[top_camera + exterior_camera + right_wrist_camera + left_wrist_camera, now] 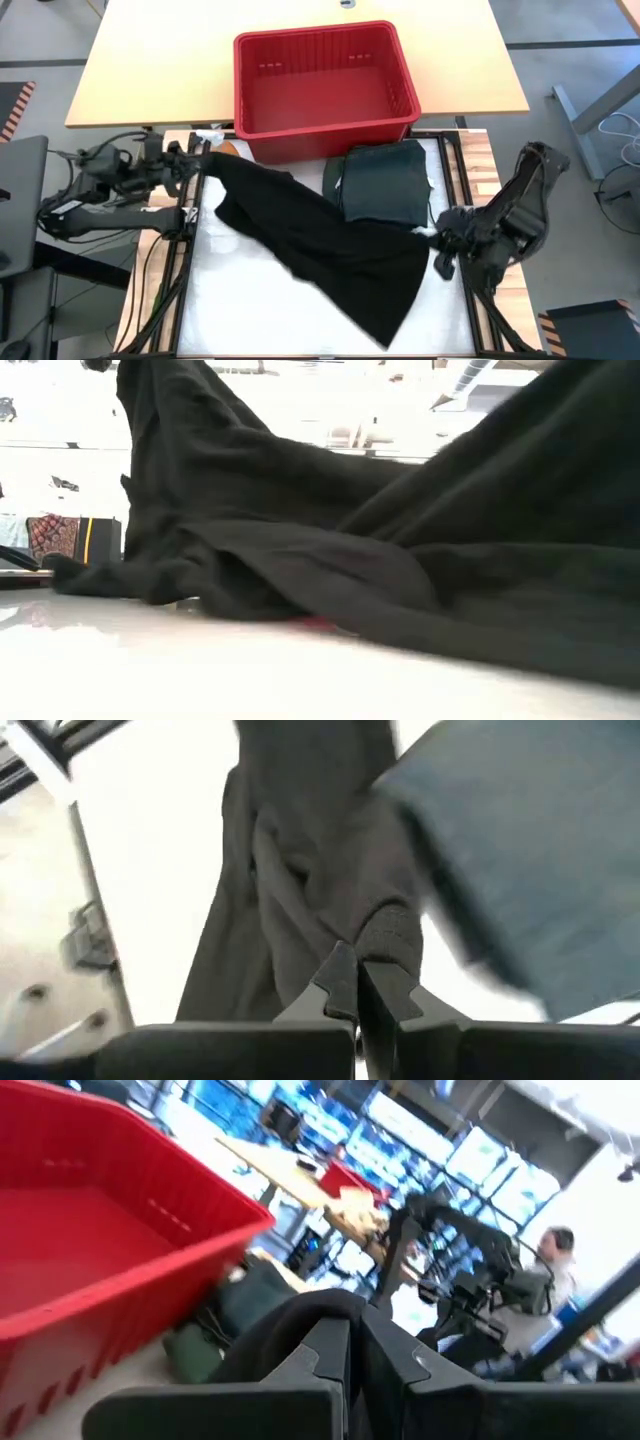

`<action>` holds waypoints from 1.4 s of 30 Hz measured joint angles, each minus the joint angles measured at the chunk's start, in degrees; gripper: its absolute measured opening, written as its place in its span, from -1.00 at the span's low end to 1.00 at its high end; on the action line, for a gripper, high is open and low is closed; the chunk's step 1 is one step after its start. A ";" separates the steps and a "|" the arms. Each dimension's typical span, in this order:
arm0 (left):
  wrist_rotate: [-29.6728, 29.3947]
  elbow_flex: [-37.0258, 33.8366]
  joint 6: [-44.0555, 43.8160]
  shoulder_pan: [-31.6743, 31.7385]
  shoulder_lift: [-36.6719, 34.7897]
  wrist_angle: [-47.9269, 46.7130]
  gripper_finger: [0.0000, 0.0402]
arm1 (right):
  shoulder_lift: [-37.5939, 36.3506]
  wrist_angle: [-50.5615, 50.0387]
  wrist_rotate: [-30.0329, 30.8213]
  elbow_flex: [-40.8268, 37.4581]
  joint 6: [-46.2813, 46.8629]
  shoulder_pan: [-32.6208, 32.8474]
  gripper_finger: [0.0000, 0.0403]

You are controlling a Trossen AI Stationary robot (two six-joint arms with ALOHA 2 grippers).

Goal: Fold Laundry from Bin
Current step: Fold the black shirt from the red laundry bin

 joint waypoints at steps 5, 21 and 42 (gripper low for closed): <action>-6.48 -0.02 -2.62 0.00 -1.55 0.49 -1.00 | -4.40 -8.60 5.69 2.71 -1.68 -3.33 -0.90; 33.00 -7.94 -4.11 -5.52 0.87 18.01 -1.00 | -1.95 -4.35 -14.48 6.43 -15.84 1.91 -0.92; 16.06 -27.92 -12.50 -2.46 1.87 11.36 -1.00 | -17.91 -5.03 -23.32 -17.22 15.41 -12.06 -0.91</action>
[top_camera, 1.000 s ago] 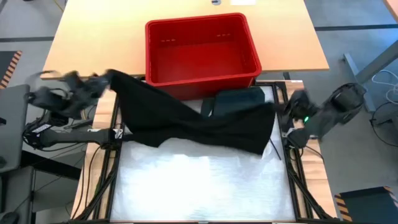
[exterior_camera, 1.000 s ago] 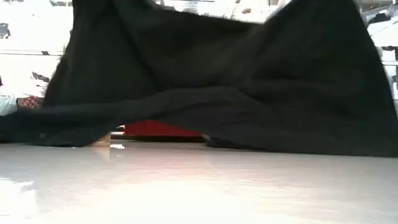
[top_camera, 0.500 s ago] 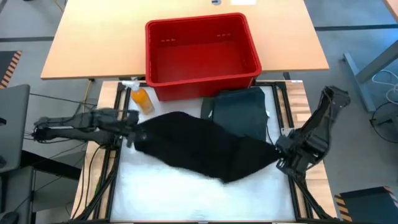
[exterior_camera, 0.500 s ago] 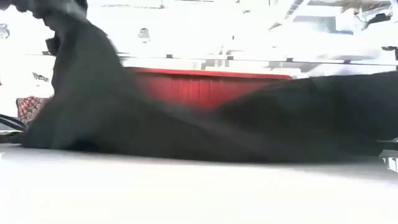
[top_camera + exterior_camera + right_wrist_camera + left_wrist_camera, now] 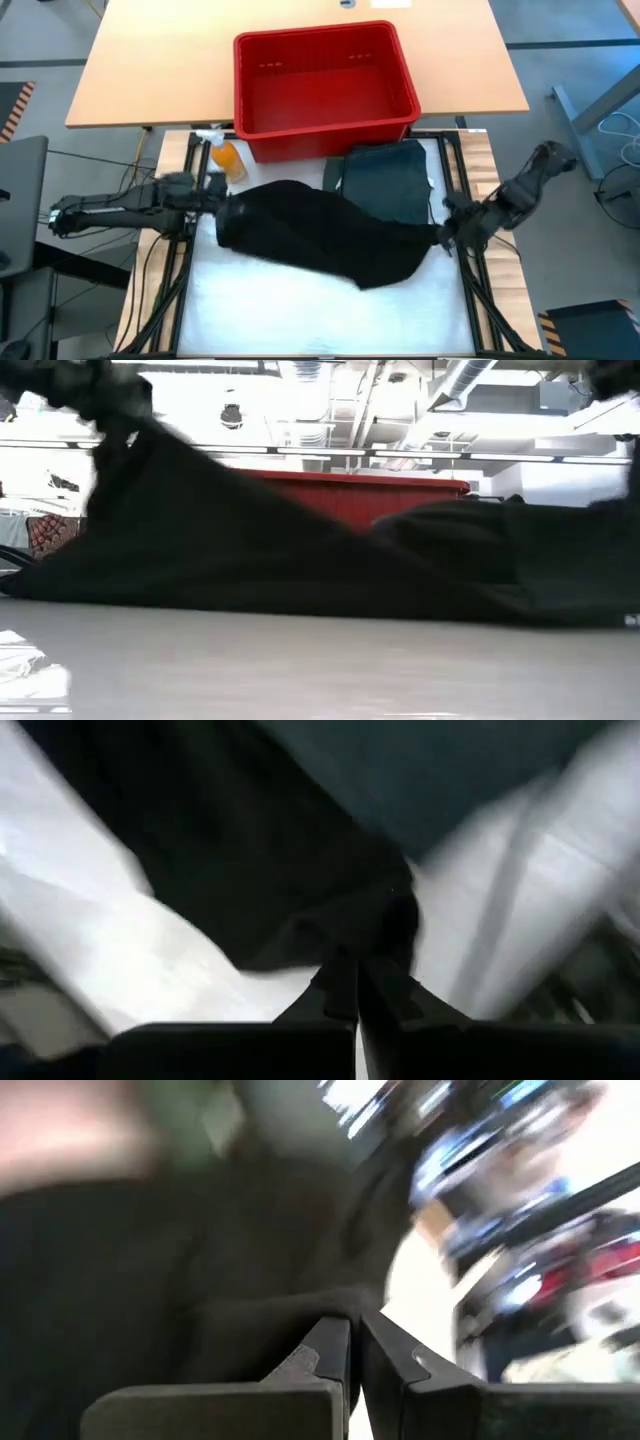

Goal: Fold Laundry from Bin
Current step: Fold the black shirt from the red laundry bin

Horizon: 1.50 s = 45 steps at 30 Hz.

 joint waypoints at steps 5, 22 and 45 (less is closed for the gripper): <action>-3.86 6.37 6.99 8.32 0.26 21.46 -1.00 | -5.15 4.37 10.97 9.18 -17.55 -11.24 -0.91; 27.66 12.99 11.45 5.36 5.61 -10.11 -1.00 | -4.63 -11.65 -1.20 10.55 -29.35 -19.52 -0.93; -2.05 24.39 31.65 5.74 8.51 -24.04 -1.00 | -9.31 -11.43 6.79 9.50 -30.77 -33.85 -0.89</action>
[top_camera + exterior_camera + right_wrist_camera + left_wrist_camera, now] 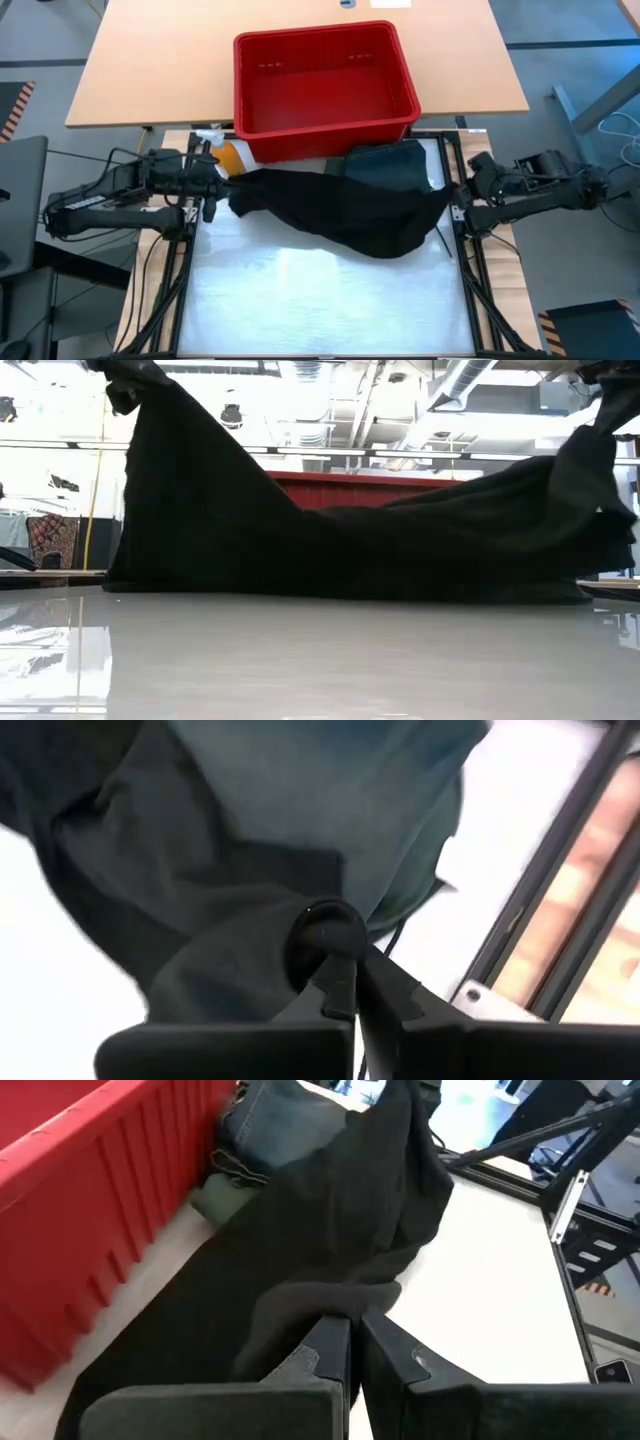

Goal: Fold Laundry from Bin
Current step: Fold the black shirt from the red laundry bin

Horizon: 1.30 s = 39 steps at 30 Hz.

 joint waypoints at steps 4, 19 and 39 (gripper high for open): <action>-0.07 0.66 0.39 0.02 -0.03 -0.19 -1.00 | -0.01 -0.05 -3.44 0.00 -0.15 0.02 -0.69; 4.16 1.13 -0.60 0.02 -0.01 -10.43 -1.00 | 0.48 -0.03 -33.38 0.00 -2.27 0.08 -0.04; 9.10 -0.42 -5.87 -2.29 1.61 -13.67 -1.00 | 27.22 69.53 -17.73 -4.39 -36.08 -0.47 -0.13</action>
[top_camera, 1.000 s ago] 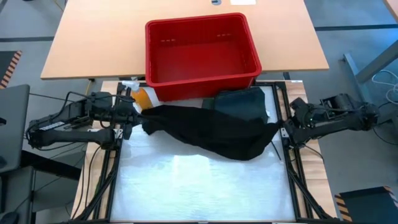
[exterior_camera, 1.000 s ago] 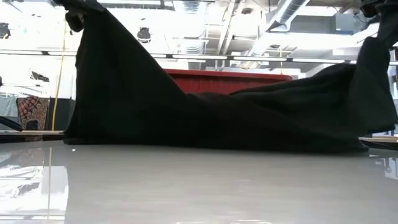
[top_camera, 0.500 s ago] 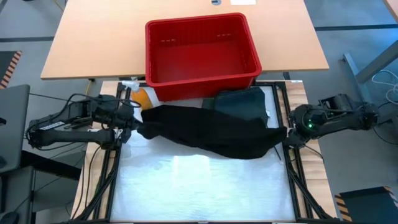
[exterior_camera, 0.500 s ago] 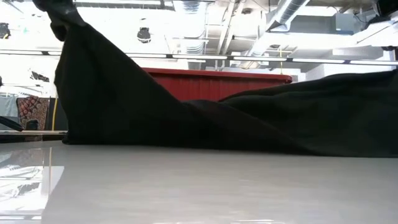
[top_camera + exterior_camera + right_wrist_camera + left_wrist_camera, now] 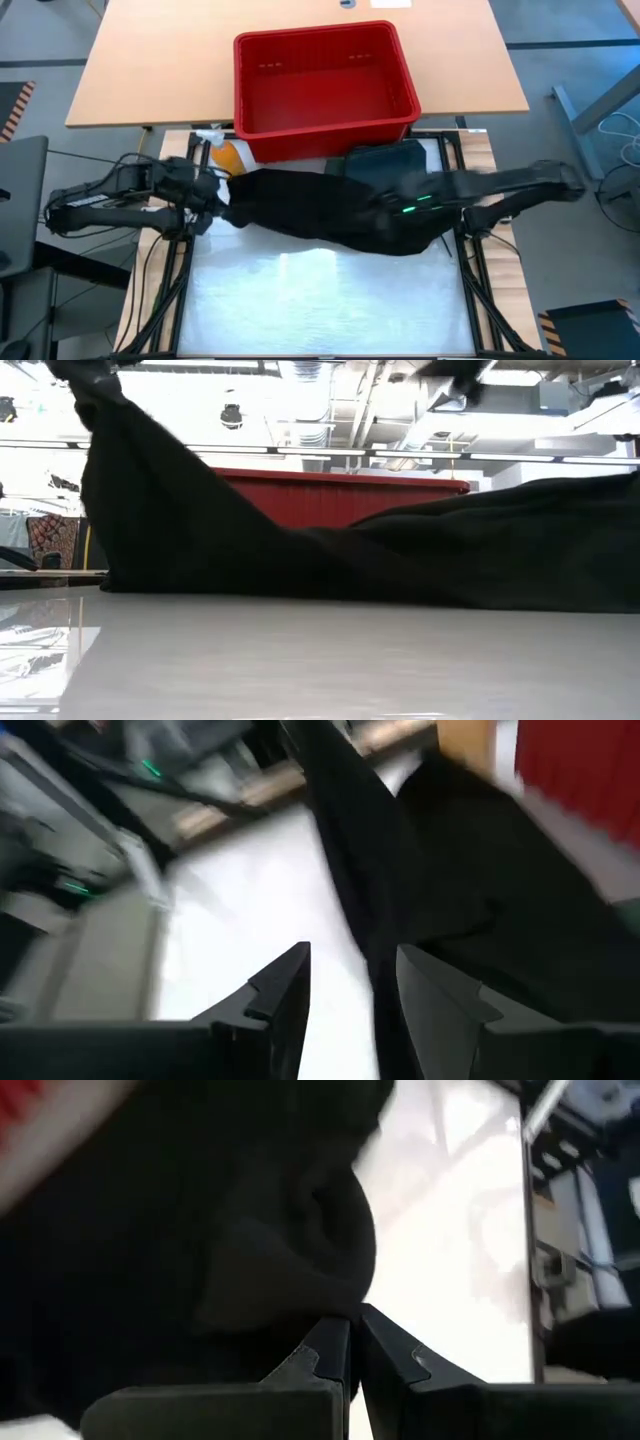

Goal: Fold Laundry from Bin
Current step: Fold the black shirt from the red laundry bin

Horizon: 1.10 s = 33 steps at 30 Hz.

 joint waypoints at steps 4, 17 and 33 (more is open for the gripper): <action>3.61 -5.54 -3.65 -3.86 1.65 -0.20 -1.00 | 15.25 9.04 1.18 0.27 0.15 -1.78 -0.13; 5.58 -17.05 -9.16 -11.66 5.25 4.28 -1.00 | 50.08 10.88 -0.38 25.01 -14.42 -4.79 -0.11; 2.55 -17.86 -12.33 -14.00 5.22 7.33 -1.00 | 66.49 -13.63 -12.20 49.55 -31.92 -10.51 -0.03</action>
